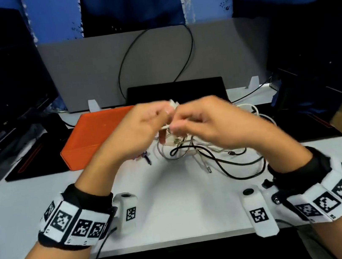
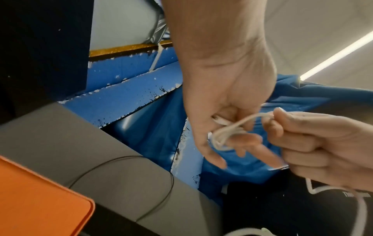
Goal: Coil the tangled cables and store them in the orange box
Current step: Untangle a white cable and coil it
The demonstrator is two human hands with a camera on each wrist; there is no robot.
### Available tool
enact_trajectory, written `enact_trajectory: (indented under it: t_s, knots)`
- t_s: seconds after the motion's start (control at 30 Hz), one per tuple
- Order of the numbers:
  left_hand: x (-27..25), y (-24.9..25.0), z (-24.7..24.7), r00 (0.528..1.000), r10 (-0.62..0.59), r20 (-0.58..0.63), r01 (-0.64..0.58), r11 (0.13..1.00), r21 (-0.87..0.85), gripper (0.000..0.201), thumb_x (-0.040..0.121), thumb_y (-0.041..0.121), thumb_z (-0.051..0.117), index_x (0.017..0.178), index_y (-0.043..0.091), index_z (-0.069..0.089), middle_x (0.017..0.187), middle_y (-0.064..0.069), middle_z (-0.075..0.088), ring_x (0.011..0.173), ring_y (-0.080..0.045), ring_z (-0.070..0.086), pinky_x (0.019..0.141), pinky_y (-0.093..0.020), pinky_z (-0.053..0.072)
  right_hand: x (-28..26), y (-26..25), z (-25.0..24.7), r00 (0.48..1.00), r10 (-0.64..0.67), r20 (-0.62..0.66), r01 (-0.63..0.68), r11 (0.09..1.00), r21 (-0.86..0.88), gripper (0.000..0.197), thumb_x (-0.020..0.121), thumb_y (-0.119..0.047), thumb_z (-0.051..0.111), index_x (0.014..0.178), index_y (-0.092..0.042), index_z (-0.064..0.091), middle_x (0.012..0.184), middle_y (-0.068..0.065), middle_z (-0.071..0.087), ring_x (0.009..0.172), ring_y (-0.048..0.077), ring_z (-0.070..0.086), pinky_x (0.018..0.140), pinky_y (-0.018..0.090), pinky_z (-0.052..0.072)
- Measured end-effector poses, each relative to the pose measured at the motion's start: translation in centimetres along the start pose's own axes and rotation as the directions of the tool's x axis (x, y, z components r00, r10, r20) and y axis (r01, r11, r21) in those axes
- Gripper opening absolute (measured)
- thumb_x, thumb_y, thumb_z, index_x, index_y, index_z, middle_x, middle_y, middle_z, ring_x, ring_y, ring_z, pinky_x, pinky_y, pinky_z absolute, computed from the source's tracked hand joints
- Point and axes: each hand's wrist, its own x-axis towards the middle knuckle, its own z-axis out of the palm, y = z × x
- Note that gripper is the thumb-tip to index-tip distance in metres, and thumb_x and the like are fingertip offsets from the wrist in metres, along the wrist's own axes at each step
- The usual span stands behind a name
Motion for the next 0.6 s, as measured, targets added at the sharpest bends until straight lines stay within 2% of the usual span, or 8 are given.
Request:
enact_trajectory:
  t_s: [0.07,0.13,0.17,0.23,0.3,0.37,0.5,0.6]
  knots:
    - [-0.2,0.2,0.0,0.994,-0.025,0.102,0.039,0.991,-0.130,0.035,0.110,0.022,0.041,0.098,-0.003,0.062,0.069,-0.004,0.070,0.052,-0.022,0.051,0.049,-0.039,0.048,-0.4,0.5,-1.4,0.990,0.009,-0.142,0.007,0.994,0.114,0.018,0.099,-0.034,0.068,0.090,-0.019,0.066,0.078,-0.015,0.072,0.060,0.001,0.056,0.060,0.024,0.041]
    - [-0.2,0.4,-0.1,0.996,-0.019,0.089,0.049,0.939,-0.340,0.041,0.108,0.020,0.040,0.107,-0.017,0.057,0.056,-0.002,0.057,0.048,-0.020,0.039,0.064,-0.044,0.050,-0.5,0.8,-2.0,0.970,0.019,-0.242,0.021,0.987,0.160,0.017,0.098,-0.037,0.068,0.097,-0.022,0.063,0.079,-0.010,0.075,0.055,0.013,0.051,0.054,0.034,0.037]
    - [-0.1,0.4,-0.2,0.997,-0.005,0.081,0.039,0.907,-0.419,0.043,0.107,0.021,0.040,0.111,-0.017,0.058,0.053,0.000,0.050,0.050,-0.022,0.033,0.071,-0.045,0.051,-0.4,0.9,-2.0,0.960,0.021,-0.279,0.027,0.986,0.165,0.016,0.097,-0.040,0.068,0.102,-0.025,0.064,0.073,-0.008,0.071,0.055,0.023,0.048,0.053,0.040,0.036]
    - [-0.1,0.5,-0.2,0.995,0.025,0.102,0.031,0.856,-0.516,0.041,0.105,0.024,0.040,0.115,-0.007,0.065,0.053,0.002,0.041,0.051,-0.022,0.027,0.076,-0.037,0.054,-0.2,1.1,-1.5,0.953,0.018,-0.303,0.031,0.987,0.156,0.017,0.101,-0.040,0.063,0.114,-0.029,0.067,0.062,-0.010,0.059,0.053,0.015,0.044,0.052,0.039,0.035]
    - [-0.3,0.4,0.0,0.988,0.050,0.143,0.045,0.802,-0.596,0.035,0.104,0.028,0.043,0.109,0.006,0.069,0.054,0.006,0.041,0.048,-0.011,0.033,0.078,-0.032,0.054,0.1,1.2,-0.8,0.968,0.004,-0.252,0.039,0.986,0.164,0.020,0.106,-0.038,0.055,0.114,-0.026,0.069,0.064,-0.017,0.056,0.055,0.002,0.046,0.056,0.025,0.036]
    - [-0.5,0.3,0.3,0.977,0.090,0.192,0.062,0.746,-0.663,0.026,0.102,0.030,0.047,0.101,0.014,0.067,0.058,0.008,0.048,0.052,-0.007,0.044,0.084,-0.033,0.054,0.4,1.3,-0.4,0.979,-0.008,-0.204,0.052,0.976,0.210,0.028,0.107,-0.039,0.049,0.099,-0.023,0.070,0.066,-0.015,0.053,0.058,0.002,0.045,0.059,0.022,0.036]
    - [-0.7,0.2,0.8,0.964,0.087,0.252,0.126,0.683,-0.720,0.027,0.101,0.022,0.042,0.096,0.015,0.067,0.073,-0.004,0.068,0.085,-0.026,0.071,0.098,-0.046,0.051,0.4,1.3,-0.5,0.987,-0.040,-0.154,0.078,0.966,0.246,0.030,0.107,-0.037,0.050,0.090,-0.020,0.068,0.074,-0.005,0.068,0.063,0.002,0.055,0.066,0.022,0.039]
    - [-1.0,0.8,0.7,0.958,0.041,0.285,0.170,0.717,-0.676,0.040,0.103,0.026,0.037,0.086,0.015,0.071,0.060,-0.008,0.066,0.086,-0.032,0.074,0.092,-0.041,0.056,0.1,1.5,-0.8,0.993,-0.052,-0.109,0.077,0.969,0.235,0.030,0.105,-0.032,0.056,0.085,-0.014,0.069,0.072,-0.010,0.065,0.067,0.002,0.054,0.068,0.022,0.042]
